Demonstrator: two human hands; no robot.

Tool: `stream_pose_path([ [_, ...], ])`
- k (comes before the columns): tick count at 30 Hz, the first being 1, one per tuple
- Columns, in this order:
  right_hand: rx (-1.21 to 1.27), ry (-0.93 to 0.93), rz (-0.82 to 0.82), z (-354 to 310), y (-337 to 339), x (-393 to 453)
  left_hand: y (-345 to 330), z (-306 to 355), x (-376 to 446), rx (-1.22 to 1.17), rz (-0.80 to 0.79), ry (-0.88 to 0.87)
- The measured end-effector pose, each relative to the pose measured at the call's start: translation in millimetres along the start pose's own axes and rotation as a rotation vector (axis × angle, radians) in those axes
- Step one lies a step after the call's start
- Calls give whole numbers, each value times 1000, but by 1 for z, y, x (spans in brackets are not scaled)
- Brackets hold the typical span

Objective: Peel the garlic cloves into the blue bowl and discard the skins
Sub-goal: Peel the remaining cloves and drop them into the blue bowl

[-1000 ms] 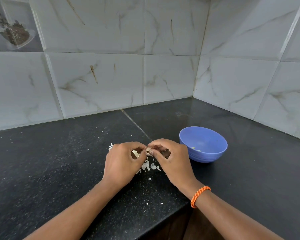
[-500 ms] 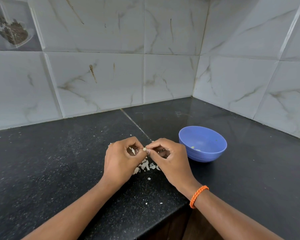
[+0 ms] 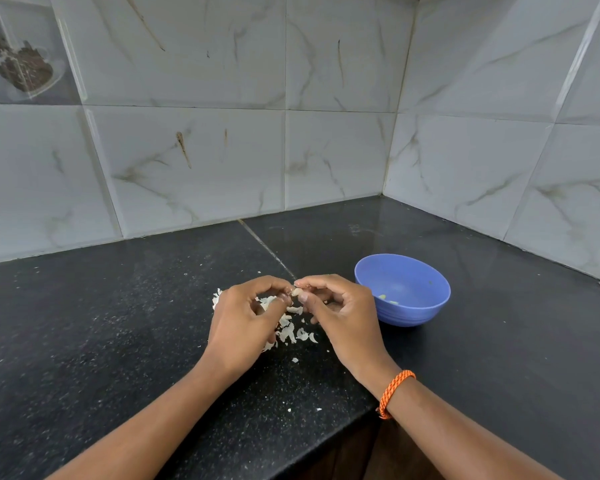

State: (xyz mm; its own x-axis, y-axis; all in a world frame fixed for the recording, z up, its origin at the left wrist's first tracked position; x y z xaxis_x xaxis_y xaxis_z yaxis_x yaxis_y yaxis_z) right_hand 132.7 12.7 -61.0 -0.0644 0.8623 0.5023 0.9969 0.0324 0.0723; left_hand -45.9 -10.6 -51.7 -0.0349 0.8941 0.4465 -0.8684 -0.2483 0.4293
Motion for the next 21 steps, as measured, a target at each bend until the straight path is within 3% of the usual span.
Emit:
stream_pose_path([
  [16, -198, 134, -1, -11, -3, -4, 5, 0, 0, 36, 76, -1],
  [21, -221, 158, 3, -14, -3, -5, 4, -7, 2, -48, 64, 41],
])
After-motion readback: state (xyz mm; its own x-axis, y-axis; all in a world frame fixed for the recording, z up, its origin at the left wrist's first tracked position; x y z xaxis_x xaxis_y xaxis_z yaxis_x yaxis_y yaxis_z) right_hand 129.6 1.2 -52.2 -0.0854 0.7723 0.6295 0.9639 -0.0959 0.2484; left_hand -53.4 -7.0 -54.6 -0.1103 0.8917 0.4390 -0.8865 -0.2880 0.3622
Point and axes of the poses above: each hand's wrist, its own x-axis towards the middle knuckle, its own y-axis out of the back of the hand, z = x × y, the point moved 4 cm from there along x, towards the middle knuckle, and after that the axes turned 6 degrees about x, right-handed, at the moved point
